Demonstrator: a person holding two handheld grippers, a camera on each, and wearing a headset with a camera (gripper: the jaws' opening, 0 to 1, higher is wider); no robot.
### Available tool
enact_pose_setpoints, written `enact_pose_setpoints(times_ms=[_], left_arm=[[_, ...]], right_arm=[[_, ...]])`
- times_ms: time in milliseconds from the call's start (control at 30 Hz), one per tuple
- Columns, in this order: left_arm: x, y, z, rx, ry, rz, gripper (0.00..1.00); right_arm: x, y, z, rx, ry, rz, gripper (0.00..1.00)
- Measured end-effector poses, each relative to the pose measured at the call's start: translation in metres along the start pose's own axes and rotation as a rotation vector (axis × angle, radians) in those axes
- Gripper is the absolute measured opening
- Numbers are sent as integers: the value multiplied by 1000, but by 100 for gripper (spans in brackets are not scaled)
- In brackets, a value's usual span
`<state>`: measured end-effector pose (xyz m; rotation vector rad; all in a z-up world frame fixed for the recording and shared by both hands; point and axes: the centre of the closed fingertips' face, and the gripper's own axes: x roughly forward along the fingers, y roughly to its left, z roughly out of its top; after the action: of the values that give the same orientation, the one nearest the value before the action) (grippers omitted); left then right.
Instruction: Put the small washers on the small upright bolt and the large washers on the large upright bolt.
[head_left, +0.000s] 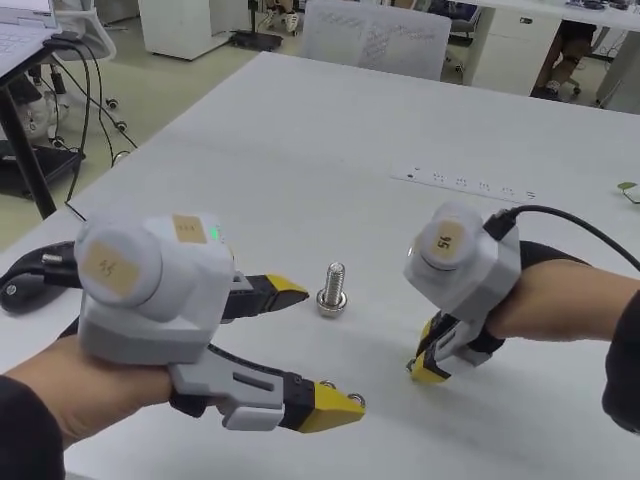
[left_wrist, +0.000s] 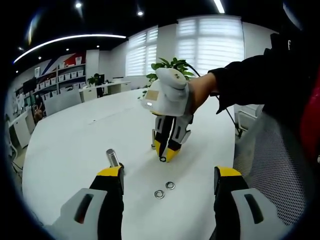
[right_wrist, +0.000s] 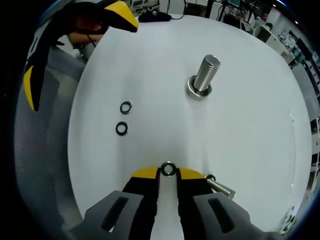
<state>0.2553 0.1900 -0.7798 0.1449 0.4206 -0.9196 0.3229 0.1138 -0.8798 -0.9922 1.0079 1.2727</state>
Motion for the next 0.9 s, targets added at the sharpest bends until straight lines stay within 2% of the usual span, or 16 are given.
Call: enact_pose_setpoints(times_ms=[633, 900], left_arm=[[-1, -1, 0, 1, 2, -1, 73], [0, -2, 0, 5, 3, -4, 73]], right_arm=[[0, 1, 0, -3, 12, -4, 14], [-5, 3, -4, 5, 16, -6, 14]])
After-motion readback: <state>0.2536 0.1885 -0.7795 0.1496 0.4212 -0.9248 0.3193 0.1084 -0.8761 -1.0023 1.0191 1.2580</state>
